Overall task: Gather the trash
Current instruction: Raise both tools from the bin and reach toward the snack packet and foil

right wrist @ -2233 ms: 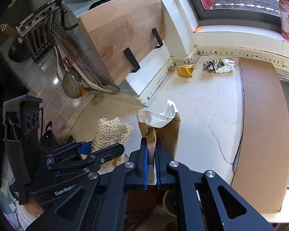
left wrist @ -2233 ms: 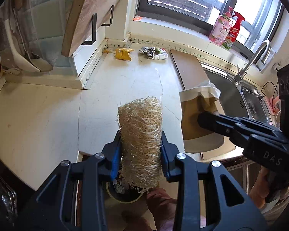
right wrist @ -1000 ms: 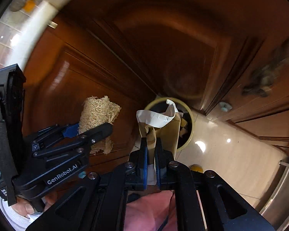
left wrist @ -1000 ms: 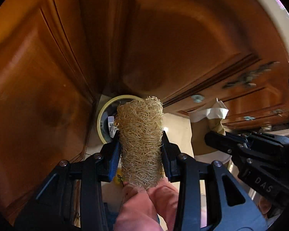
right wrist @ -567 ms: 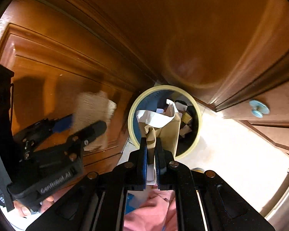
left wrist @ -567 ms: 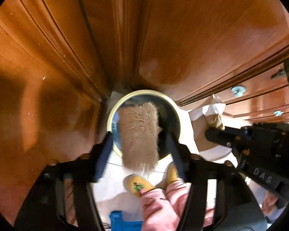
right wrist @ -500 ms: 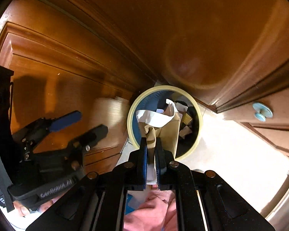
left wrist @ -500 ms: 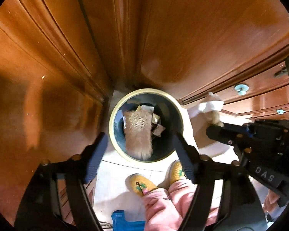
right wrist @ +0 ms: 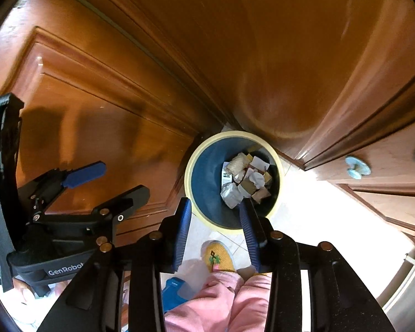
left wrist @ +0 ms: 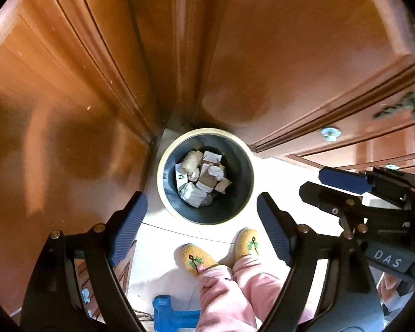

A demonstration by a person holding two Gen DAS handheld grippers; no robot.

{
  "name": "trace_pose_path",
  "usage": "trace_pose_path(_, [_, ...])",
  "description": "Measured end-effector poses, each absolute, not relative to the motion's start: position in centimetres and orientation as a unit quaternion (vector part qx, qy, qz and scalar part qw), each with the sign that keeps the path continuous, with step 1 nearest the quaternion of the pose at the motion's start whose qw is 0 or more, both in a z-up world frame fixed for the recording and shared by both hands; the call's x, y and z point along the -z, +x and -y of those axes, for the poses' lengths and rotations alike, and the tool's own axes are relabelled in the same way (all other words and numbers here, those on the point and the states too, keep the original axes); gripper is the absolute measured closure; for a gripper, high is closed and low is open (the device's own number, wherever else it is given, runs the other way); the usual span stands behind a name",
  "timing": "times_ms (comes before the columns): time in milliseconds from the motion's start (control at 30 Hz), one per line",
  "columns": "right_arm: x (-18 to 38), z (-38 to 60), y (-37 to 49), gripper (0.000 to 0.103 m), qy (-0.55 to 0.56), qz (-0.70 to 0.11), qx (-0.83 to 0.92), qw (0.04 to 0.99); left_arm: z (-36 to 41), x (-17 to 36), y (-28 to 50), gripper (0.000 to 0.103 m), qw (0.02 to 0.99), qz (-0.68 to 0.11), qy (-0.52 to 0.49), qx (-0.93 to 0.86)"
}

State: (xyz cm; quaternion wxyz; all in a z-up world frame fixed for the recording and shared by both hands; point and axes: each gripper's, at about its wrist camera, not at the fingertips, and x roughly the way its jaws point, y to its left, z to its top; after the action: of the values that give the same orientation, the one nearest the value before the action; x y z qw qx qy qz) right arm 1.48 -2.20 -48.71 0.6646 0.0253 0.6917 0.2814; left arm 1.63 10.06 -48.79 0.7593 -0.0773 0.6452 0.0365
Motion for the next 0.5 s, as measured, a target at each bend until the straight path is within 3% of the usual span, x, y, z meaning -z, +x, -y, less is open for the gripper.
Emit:
trace_pose_path(233, [41.6, 4.0, -0.6, 0.066, 0.006, -0.673, -0.284, 0.683, -7.8, 43.3, 0.2, 0.024, 0.763, -0.640, -0.091, -0.009])
trace_pose_path(500, [29.7, 7.1, -1.9, 0.066, -0.016, -0.637, -0.277, 0.719, -4.3, 33.2, -1.2, 0.024, 0.780, -0.618, -0.090, 0.036])
